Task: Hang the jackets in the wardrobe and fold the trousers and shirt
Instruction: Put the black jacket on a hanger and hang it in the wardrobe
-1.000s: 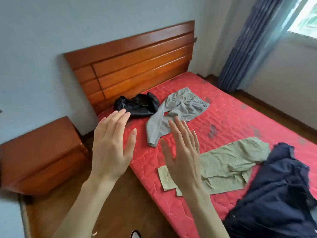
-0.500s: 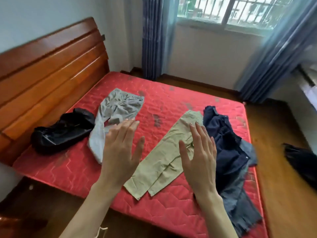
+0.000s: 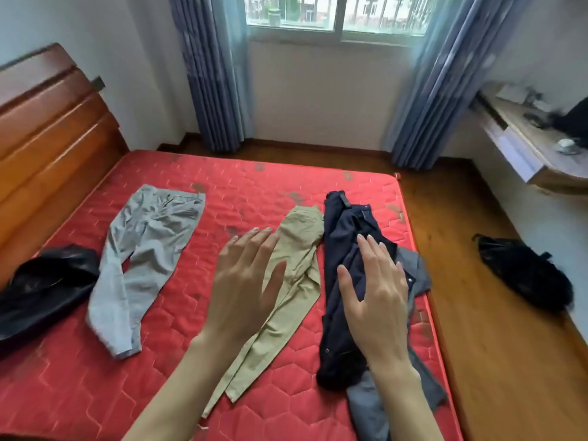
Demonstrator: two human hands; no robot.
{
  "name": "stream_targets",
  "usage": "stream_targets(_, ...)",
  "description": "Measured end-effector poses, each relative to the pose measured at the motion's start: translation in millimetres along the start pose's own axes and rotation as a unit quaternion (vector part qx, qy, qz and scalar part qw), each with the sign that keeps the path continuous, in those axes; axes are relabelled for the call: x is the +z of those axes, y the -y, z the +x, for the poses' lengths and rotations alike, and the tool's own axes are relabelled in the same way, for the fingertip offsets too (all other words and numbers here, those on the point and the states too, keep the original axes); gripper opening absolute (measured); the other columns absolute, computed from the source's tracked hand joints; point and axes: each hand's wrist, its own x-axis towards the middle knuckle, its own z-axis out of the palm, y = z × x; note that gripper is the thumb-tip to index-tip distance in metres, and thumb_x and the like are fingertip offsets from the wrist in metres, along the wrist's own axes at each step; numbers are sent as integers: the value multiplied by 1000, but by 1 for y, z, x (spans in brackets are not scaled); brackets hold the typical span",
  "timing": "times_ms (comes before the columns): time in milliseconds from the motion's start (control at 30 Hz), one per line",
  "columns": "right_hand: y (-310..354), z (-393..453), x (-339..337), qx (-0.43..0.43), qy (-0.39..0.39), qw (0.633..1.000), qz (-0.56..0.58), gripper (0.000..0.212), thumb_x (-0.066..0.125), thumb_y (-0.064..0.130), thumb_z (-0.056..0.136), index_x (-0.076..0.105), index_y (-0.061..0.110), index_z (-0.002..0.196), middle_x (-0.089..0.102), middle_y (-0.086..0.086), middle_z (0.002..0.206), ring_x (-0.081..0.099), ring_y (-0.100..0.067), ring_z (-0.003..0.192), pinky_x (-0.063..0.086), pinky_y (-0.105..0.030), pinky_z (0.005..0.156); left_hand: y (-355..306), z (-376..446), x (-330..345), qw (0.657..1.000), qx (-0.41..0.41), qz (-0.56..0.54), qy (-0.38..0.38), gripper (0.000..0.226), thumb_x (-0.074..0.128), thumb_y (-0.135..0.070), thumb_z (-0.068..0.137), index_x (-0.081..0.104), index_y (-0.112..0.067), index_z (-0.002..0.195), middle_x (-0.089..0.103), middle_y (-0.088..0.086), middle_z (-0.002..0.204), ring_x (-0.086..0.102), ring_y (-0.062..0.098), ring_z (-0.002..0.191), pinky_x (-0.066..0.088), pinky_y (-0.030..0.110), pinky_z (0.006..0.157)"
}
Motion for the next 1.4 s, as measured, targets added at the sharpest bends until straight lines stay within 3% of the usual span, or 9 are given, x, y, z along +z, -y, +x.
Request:
stream_targets(167, -65, 40, 0, 14, 21, 999, -35, 60, 45, 53, 104, 42, 27, 158, 43, 4, 162, 30, -15, 155, 18, -49, 129, -19, 45, 61, 1000, 17, 1, 13, 42, 58, -33, 103, 62, -14, 140, 60, 2, 146, 48, 24, 141, 35, 49, 119)
stream_targets(500, -176, 100, 38, 49, 37, 988, -144, 60, 51, 53, 100, 50, 24, 153, 51, 0, 156, 39, -21, 151, 22, -49, 125, -24, 108, 182, 995, 40, -9, 94, 43, 60, -35, 102, 64, -13, 139, 61, 4, 146, 51, 26, 142, 38, 54, 116)
stream_targets(667, -233, 130, 66, 57, 44, 978, -194, 62, 45, 56, 100, 50, 23, 152, 52, -2, 155, 41, -24, 150, 19, -46, 126, -17, 139, 258, 988, 58, -24, 142, 46, 52, -39, 104, 65, -12, 139, 61, 5, 147, 52, 27, 142, 40, 53, 116)
stream_targets(867, -308, 166, 124, 72, 58, 973, -212, 62, 46, 54, 99, 54, 20, 150, 55, -3, 154, 44, -25, 148, 27, -51, 124, 6, 159, 365, 986, 65, -53, 144, 45, 54, -37, 104, 64, -13, 140, 59, 3, 148, 48, 25, 145, 41, 53, 114)
stream_targets(1067, -399, 191, 210, 102, 16, 982, -158, 59, 47, 53, 100, 53, 24, 150, 52, 1, 155, 42, -21, 149, 22, -43, 125, 35, 150, 502, 988, 74, -94, 98, 42, 53, -36, 105, 64, -14, 139, 58, 0, 148, 47, 22, 145, 40, 47, 117)
stream_targets(1200, -450, 187, 263, 128, 16, 984, -126, 55, 51, 50, 100, 50, 29, 151, 51, 5, 156, 39, -17, 150, 17, -34, 125, 49, 129, 579, 985, 77, -91, 127, 43, 54, -34, 103, 65, -13, 138, 60, 2, 146, 51, 24, 142, 43, 52, 113)
stream_targets(1333, -498, 185, 305, 146, 31, 980, -130, 54, 56, 45, 101, 52, 24, 151, 52, 2, 156, 40, -20, 149, 30, -45, 123, 56, 112, 642, 979, 95, -73, 165, 43, 53, -35, 102, 66, -12, 137, 62, 4, 144, 53, 27, 140, 43, 52, 113)
stream_targets(1400, -525, 190, 329, 162, 54, 975, -139, 55, 57, 44, 104, 50, 21, 153, 50, 0, 157, 38, -21, 151, 29, -46, 123, 60, 105, 676, 976, 102, -64, 184, 44, 52, -36, 103, 67, -11, 135, 63, 6, 141, 56, 28, 137, 44, 51, 112)
